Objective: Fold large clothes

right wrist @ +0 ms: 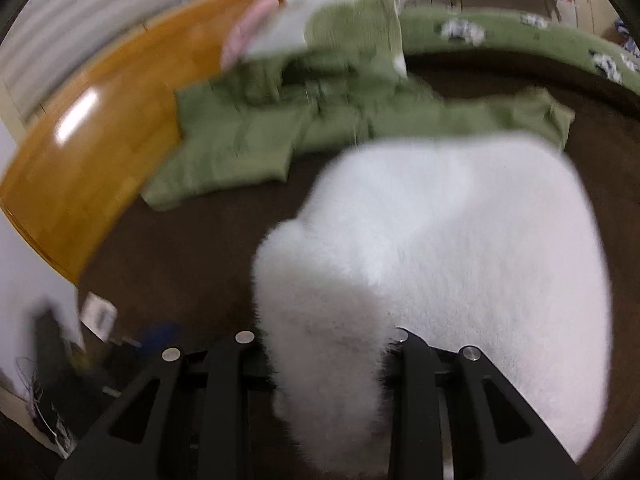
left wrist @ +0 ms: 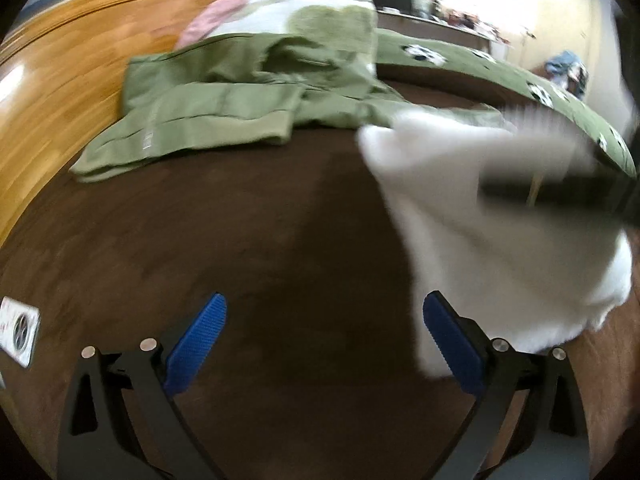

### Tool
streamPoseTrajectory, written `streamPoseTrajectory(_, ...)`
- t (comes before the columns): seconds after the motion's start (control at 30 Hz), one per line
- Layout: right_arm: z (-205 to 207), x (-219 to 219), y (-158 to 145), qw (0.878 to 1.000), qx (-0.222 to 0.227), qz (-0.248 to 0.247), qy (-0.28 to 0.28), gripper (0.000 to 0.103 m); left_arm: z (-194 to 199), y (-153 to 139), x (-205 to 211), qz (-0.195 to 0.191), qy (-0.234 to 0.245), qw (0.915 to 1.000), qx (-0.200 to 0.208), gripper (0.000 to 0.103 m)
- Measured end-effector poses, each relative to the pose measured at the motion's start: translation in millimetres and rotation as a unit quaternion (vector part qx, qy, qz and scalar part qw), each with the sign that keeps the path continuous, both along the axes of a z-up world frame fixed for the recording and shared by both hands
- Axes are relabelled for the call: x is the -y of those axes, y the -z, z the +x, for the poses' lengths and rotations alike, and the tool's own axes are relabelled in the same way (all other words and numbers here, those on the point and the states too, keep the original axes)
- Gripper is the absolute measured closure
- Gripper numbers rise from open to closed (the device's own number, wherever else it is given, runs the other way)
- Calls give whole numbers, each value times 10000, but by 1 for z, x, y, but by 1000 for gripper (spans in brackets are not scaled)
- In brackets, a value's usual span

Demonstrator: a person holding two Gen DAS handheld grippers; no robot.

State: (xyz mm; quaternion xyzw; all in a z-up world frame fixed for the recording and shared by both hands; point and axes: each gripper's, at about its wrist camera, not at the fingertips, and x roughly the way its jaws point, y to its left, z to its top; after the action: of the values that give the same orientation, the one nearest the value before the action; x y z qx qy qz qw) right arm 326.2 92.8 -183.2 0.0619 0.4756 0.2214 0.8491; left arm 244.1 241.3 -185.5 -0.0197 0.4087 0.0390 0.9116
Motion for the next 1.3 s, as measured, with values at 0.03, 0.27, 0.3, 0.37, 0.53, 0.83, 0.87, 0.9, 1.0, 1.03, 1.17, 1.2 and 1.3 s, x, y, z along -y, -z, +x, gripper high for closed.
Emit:
streamPoseTrajectory(0.03,-1,-4,11,9999,-95,-106,-12,74,-2,0,-7,-27,-60,10000,9,7)
streamPoseTrajectory(0.27,0,-6,22,9997,-189,-160,72,74,-19,8,-34,-170,-303,9993,-96,7)
streamPoseTrajectory(0.3,-2,-7,21,9996,-184,-181,65,74,-20,9,-34,-205,-321,9992,-116,6)
streamPoseTrajectory(0.37,-2,-8,22,9996,-171,-224,87,74,-25,9,-33,-277,-357,9989,-125,7)
streamPoseTrajectory(0.53,3,-13,19,9994,-209,-267,113,73,-32,0,-27,-216,-273,9994,-89,6)
streamPoseTrajectory(0.83,-14,-14,-14,9995,-83,-124,-290,31,-47,-35,-38,-18,-460,9989,-2,6)
streamPoseTrajectory(0.87,-17,-11,-23,9993,-32,-63,-371,26,-48,-37,-41,-39,-508,9987,4,6)
streamPoseTrajectory(0.9,-19,-7,-30,9992,19,-16,-388,21,-50,-40,-44,-84,-563,9984,18,6)
streamPoseTrajectory(1.0,-21,16,-59,9989,278,105,-365,19,-54,-49,-51,-326,-702,9970,45,6)
streamPoseTrajectory(1.03,-20,26,-70,9986,379,75,-372,18,-55,-51,-51,-405,-710,9967,23,6)
streamPoseTrajectory(1.17,-3,57,-99,9964,678,-390,-322,13,-50,-61,-39,-782,-588,9952,13,6)
streamPoseTrajectory(1.2,1,65,-104,9960,731,-449,-265,13,-48,-67,-30,-877,-500,9948,90,6)
streamPoseTrajectory(1.3,18,92,-113,9952,790,-563,-137,6,-42,-78,-4,-1067,-221,9938,235,6)
